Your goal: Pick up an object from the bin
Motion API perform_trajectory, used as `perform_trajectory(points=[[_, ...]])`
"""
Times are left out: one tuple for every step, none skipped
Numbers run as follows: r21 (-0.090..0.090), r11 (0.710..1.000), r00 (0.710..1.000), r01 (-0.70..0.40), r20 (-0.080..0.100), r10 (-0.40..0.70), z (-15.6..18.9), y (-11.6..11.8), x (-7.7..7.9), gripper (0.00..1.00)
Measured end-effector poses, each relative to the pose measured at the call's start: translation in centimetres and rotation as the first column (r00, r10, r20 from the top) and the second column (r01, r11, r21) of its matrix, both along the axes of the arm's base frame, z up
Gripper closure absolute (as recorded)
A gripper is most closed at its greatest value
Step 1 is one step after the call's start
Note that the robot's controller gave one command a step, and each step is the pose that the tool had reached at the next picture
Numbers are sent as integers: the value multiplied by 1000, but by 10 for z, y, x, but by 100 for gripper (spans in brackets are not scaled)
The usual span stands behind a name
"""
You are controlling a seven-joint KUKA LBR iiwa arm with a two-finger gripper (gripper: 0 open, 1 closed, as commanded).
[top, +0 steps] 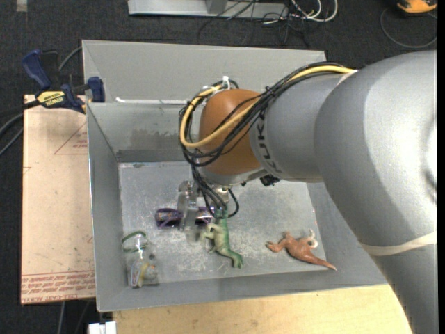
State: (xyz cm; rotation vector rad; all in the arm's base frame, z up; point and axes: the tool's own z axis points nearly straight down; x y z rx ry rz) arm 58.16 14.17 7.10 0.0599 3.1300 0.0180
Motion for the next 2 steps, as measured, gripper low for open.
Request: perform_trajectory(points=[[2,1000,1000,12,2,-12,1,3,18,100],[2,1000,1000,0,3,0,1,0,4,100]])
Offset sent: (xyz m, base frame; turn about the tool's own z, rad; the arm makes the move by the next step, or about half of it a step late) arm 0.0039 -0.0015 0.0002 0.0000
